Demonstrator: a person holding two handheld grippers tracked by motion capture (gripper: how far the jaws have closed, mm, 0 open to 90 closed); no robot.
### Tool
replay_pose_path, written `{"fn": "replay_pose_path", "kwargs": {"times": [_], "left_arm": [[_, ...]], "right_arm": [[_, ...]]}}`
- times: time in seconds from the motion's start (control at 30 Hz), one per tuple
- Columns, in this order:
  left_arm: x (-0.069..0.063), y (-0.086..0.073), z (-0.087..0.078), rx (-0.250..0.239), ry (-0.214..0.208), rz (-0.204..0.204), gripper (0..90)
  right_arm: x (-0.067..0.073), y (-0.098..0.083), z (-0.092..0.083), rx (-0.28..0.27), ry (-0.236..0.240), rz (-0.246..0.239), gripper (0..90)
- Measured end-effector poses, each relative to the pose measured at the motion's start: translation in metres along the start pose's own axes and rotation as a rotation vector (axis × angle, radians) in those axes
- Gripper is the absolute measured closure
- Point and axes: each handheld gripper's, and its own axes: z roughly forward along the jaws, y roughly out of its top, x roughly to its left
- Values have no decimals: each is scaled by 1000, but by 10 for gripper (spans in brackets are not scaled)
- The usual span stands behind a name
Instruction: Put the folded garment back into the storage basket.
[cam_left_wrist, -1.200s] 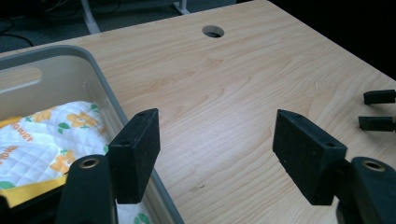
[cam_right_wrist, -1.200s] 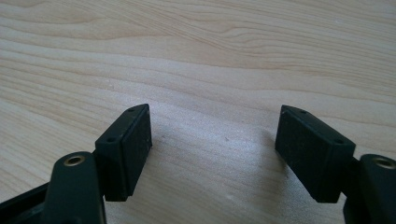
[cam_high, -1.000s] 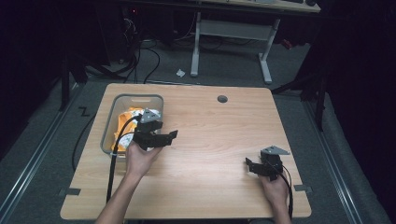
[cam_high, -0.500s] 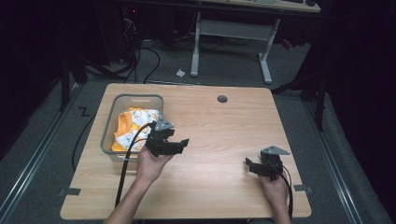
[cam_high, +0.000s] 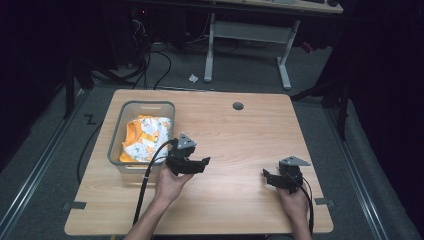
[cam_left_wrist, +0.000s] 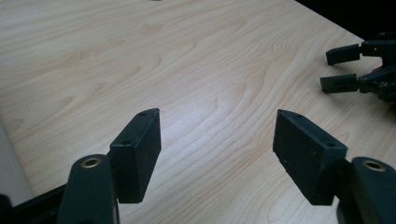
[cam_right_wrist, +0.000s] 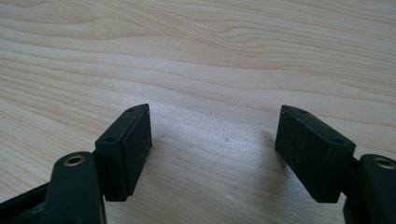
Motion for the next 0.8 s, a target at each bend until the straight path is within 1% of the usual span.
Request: {"fn": "replay_pose_path", "kwargs": {"times": [0.07, 0.13, 0.27, 0.43, 0.73, 0.8], "left_arm": [[-1, -4, 4, 9, 2, -2, 328], [-2, -9, 10, 20, -7, -15, 329], [-4, -16, 16, 37, -3, -17, 332], [-4, -24, 22, 41, -4, -42, 333], [-6, -35, 34, 65, 16, -45, 335], [-6, -36, 36, 78, 26, -38, 335]], "right_arm": [[0, 0, 0, 0, 0, 0, 274], [0, 0, 0, 0, 0, -1, 274], [0, 0, 0, 0, 0, 0, 274], [0, 0, 0, 0, 1, -1, 274], [0, 0, 0, 0, 1, -1, 274], [0, 0, 0, 0, 0, -1, 274]]}}
